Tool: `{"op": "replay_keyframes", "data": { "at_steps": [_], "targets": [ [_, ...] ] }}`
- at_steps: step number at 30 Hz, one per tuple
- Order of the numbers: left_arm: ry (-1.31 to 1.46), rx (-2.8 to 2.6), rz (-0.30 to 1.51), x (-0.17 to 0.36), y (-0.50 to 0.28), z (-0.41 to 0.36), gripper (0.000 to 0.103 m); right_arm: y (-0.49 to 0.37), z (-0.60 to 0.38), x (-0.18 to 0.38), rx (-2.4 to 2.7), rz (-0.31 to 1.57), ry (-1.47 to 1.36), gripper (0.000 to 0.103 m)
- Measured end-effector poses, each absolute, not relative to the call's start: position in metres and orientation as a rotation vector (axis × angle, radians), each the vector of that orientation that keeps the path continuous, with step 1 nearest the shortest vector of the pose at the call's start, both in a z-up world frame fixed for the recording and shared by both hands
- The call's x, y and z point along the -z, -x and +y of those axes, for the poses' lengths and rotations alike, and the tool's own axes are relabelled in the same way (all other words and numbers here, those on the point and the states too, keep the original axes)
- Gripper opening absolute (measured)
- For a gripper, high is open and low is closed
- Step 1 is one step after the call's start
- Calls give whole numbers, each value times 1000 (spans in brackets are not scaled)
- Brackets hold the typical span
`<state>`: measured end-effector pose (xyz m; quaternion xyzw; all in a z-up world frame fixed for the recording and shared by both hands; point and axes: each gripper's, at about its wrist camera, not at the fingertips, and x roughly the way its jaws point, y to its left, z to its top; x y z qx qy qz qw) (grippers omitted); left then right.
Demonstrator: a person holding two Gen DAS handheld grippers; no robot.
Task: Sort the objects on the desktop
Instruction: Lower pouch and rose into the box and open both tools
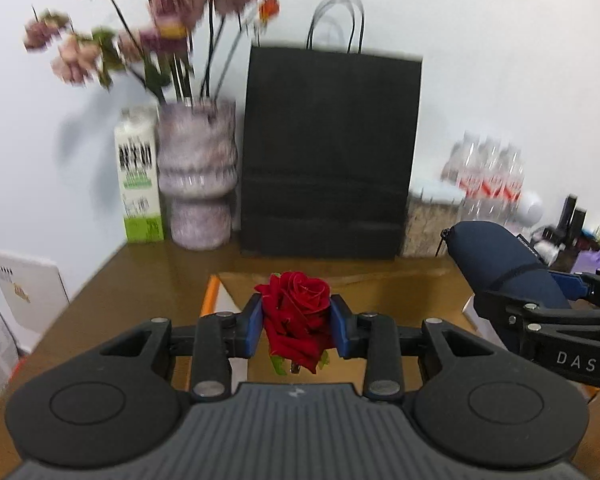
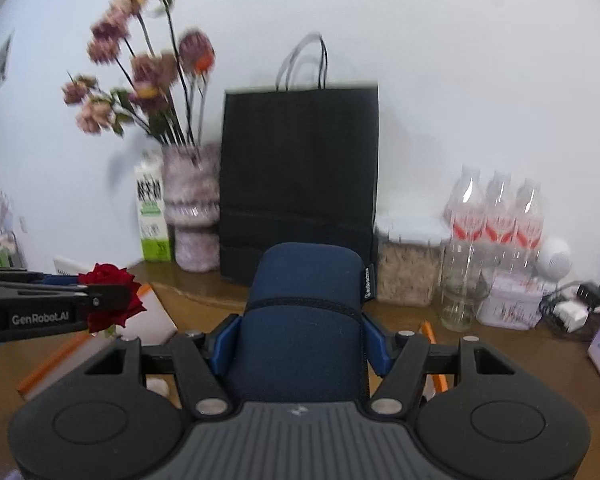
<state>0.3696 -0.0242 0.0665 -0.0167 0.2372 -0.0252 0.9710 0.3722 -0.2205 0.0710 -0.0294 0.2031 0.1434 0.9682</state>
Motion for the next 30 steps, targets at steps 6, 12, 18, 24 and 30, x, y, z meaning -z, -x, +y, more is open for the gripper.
{"op": "replay_keyframes", "data": {
  "at_steps": [6, 12, 18, 24, 30],
  "targets": [
    [65, 48, 634, -35, -397, -13, 35, -402, -226, -36, -284, 549, 78, 62],
    [28, 18, 673, -22, -400, -15, 36, -408, -232, -17, -270, 630, 66, 62],
    [-1, 23, 663, -22, -396, -20, 48, -406, -230, -17, -278, 647, 60, 64],
    [-15, 21, 627, -28, -392, -25, 96, -403, -231, -25, -271, 627, 54, 95],
    [-24, 20, 585, -35, -386, -29, 103, -401, -229, -29, -276, 620, 59, 103]
  ]
}}
